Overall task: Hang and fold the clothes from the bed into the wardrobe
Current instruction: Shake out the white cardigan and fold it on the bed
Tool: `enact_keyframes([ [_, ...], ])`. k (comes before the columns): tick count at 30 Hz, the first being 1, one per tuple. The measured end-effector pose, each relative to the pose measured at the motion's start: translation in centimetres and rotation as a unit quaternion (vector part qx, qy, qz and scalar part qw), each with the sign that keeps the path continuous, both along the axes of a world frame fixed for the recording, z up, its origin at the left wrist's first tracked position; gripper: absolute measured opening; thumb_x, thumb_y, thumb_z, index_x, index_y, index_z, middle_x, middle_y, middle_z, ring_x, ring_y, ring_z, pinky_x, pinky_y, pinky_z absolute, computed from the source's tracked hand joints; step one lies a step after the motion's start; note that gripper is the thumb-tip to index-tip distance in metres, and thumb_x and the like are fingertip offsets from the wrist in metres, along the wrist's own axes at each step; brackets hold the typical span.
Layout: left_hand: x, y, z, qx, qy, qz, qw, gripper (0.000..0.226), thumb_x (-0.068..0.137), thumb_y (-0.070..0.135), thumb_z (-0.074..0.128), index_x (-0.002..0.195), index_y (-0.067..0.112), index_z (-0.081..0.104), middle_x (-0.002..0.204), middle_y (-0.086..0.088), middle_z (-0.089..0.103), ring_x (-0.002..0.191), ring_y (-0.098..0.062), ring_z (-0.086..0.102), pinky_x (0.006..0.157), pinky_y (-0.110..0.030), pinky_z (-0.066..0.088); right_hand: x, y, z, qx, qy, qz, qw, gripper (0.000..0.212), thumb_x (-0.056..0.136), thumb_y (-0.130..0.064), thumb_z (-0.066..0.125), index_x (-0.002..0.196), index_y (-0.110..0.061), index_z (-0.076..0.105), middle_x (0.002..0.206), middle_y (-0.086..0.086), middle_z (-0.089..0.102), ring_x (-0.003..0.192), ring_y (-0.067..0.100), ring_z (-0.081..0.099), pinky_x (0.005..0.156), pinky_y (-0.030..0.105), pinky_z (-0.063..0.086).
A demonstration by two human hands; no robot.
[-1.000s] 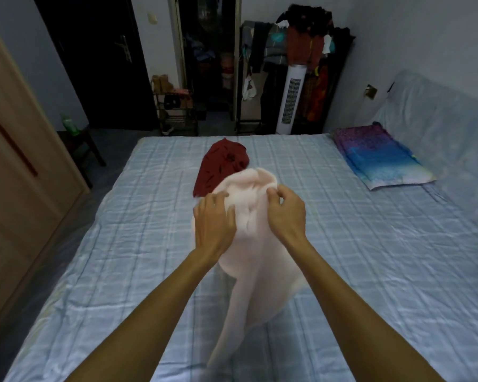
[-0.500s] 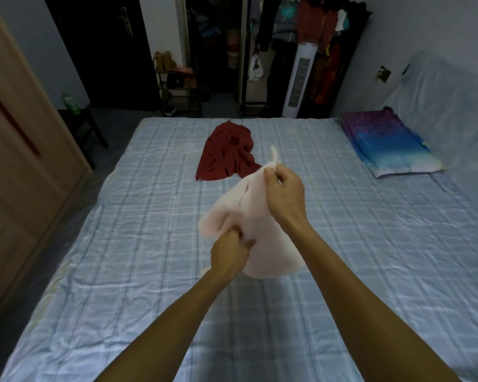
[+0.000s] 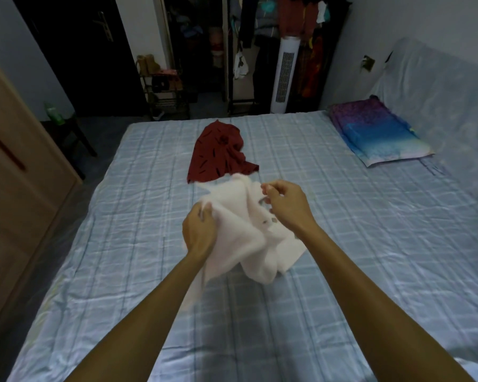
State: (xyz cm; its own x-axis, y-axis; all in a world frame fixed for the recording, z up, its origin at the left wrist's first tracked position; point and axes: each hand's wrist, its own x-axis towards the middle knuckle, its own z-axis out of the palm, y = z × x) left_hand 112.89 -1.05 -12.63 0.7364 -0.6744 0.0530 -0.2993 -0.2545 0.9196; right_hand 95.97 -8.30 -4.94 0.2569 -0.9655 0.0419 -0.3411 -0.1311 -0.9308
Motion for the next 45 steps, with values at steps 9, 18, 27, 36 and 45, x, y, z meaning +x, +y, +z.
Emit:
enact_keyframes([
  [9,2.5,3.4,-1.0,-0.041,-0.017,0.053,0.998,0.039,0.084,0.037,0.048,0.055,0.011,0.042,0.054,-0.008,0.049,0.054,-0.026,0.046,0.058,-0.036,0.04,1.8,0.5,-3.7,0.016,0.147,0.081,0.986,0.025,0.093,-0.024,0.053,0.113,-0.019,0.067,0.117,-0.006,0.066,0.107,0.011,0.059,0.092,0.026,0.045],
  [18,2.1,7.6,-4.2,-0.033,-0.122,-0.033,0.991,0.041,0.077,0.034,0.056,0.043,0.019,0.04,0.046,-0.001,0.05,0.064,-0.026,0.063,0.052,-0.029,0.037,6.3,2.0,-7.9,0.034,0.237,0.173,0.955,0.029,0.094,-0.027,0.05,0.119,-0.021,0.064,0.124,-0.001,0.063,0.111,0.017,0.058,0.093,0.028,0.043],
  [27,1.3,10.7,-4.7,-0.086,-0.214,-0.064,0.971,0.039,0.078,0.035,0.053,0.049,0.026,0.029,0.043,0.016,0.023,0.057,-0.025,0.047,0.05,-0.01,0.028,8.9,2.6,-11.8,0.074,0.289,0.216,0.93,0.05,0.097,-0.032,0.047,0.142,-0.011,0.039,0.145,0.009,0.043,0.131,0.026,0.04,0.106,0.032,0.03],
  [36,0.2,14.2,-7.3,-0.083,-0.256,-0.046,0.962,0.04,0.081,0.029,0.057,0.046,0.012,0.048,0.047,-0.002,0.051,0.051,-0.01,0.045,0.064,-0.012,0.042,10.3,0.8,-16.2,0.164,0.339,0.239,0.895,0.061,0.09,-0.049,0.051,0.14,-0.018,0.04,0.143,0.006,0.044,0.13,0.03,0.042,0.11,0.048,0.028],
  [45,0.4,14.9,-7.6,-0.046,-0.267,-0.058,0.961,0.036,0.076,0.028,0.059,0.045,0.014,0.046,0.046,0.002,0.049,0.047,-0.005,0.038,0.068,0.004,0.025,11.2,2.3,-17.4,0.327,0.191,0.165,0.911,0.081,0.094,-0.063,0.023,0.147,-0.002,0.022,0.154,0.017,0.021,0.14,0.034,0.022,0.117,0.043,0.012],
])
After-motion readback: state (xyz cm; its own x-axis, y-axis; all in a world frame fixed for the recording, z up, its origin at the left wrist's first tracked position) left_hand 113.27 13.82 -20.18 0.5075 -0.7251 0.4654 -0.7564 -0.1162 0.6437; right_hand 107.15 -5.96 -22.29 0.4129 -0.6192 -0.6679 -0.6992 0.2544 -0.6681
